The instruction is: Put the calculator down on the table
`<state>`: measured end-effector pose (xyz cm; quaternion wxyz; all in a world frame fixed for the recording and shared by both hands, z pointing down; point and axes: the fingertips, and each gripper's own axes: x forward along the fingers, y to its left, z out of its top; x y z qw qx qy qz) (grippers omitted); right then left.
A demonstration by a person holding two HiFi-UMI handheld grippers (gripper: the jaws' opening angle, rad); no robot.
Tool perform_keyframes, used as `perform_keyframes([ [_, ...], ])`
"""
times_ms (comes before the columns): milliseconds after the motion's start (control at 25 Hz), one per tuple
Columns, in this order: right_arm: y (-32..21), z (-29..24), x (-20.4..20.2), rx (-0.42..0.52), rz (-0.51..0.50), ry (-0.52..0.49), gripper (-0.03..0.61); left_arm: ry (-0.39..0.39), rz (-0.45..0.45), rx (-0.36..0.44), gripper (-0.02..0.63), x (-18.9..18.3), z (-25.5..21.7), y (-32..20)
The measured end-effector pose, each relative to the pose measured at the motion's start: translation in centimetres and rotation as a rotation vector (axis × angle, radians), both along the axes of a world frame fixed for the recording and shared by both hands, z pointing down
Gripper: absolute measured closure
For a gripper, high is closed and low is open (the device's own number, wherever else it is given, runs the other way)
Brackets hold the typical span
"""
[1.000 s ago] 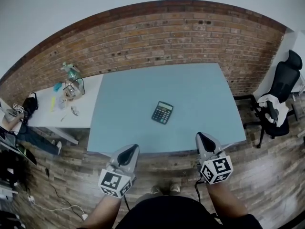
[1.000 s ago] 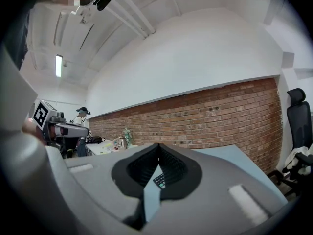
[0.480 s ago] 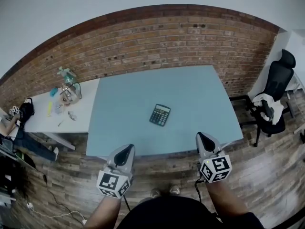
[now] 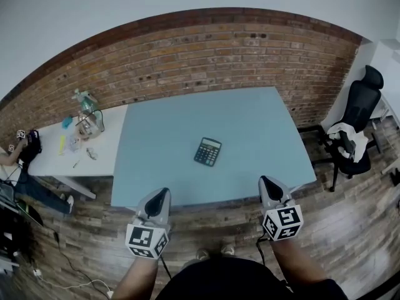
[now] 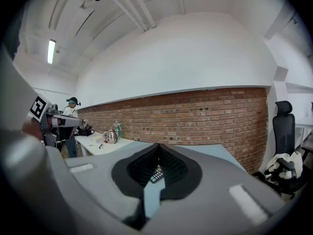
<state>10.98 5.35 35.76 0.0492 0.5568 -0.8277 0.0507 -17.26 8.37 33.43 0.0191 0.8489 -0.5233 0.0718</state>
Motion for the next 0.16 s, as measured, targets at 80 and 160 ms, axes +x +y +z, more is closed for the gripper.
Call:
perform_keyframes([
  [80, -0.2, 0.2, -1.3, -0.004, -0.022, 0.005, 0.577, -0.007, -0.014, -0.013, 0.611, -0.6, 0.4, -0.1],
  [160, -0.8, 0.4, -3.0, -0.005, -0.051, 0.006, 0.577, -0.011, -0.033, -0.025, 0.611, -1.7, 0.6, -0.1],
])
